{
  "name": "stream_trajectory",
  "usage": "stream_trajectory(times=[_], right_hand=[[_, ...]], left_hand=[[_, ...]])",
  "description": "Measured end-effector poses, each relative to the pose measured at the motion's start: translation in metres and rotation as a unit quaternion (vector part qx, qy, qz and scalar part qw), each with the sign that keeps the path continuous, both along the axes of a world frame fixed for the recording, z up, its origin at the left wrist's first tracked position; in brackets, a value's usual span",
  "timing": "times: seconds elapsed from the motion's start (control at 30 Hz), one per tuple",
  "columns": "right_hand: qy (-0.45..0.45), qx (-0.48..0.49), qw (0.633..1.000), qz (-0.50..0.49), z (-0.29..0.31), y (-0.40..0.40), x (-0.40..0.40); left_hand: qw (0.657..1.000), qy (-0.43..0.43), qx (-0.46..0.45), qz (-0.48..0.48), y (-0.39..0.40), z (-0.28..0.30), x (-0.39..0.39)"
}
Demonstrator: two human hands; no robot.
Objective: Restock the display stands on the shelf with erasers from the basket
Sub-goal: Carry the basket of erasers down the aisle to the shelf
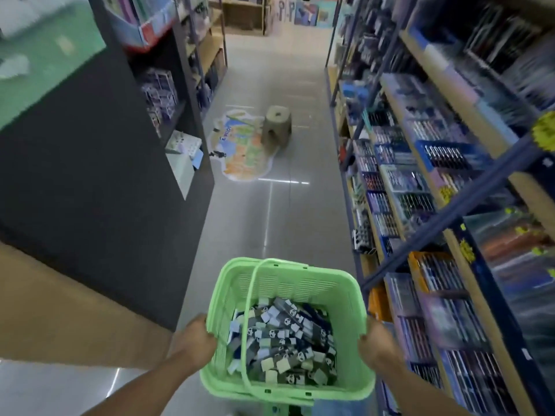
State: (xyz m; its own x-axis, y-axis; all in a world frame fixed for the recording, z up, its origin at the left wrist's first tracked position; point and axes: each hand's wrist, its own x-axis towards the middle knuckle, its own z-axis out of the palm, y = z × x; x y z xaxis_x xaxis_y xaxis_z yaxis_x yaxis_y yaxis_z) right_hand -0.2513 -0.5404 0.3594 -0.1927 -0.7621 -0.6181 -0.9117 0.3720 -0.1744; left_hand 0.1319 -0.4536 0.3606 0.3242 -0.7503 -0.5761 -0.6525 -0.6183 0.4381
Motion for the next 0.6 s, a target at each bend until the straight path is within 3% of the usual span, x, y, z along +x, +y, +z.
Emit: stream_trajectory(times=[0.3,0.6], right_hand=[[-0.004,-0.016,0.998,0.055,0.028,-0.257,0.04],[-0.011,-0.051,0.993,0.108,0.061,-0.534,0.085]], left_hand=[[0.998,-0.055,0.009,-0.012,-0.246,0.05,0.046],[0.997,-0.046,0.007,0.064,-0.47,0.092,0.064]])
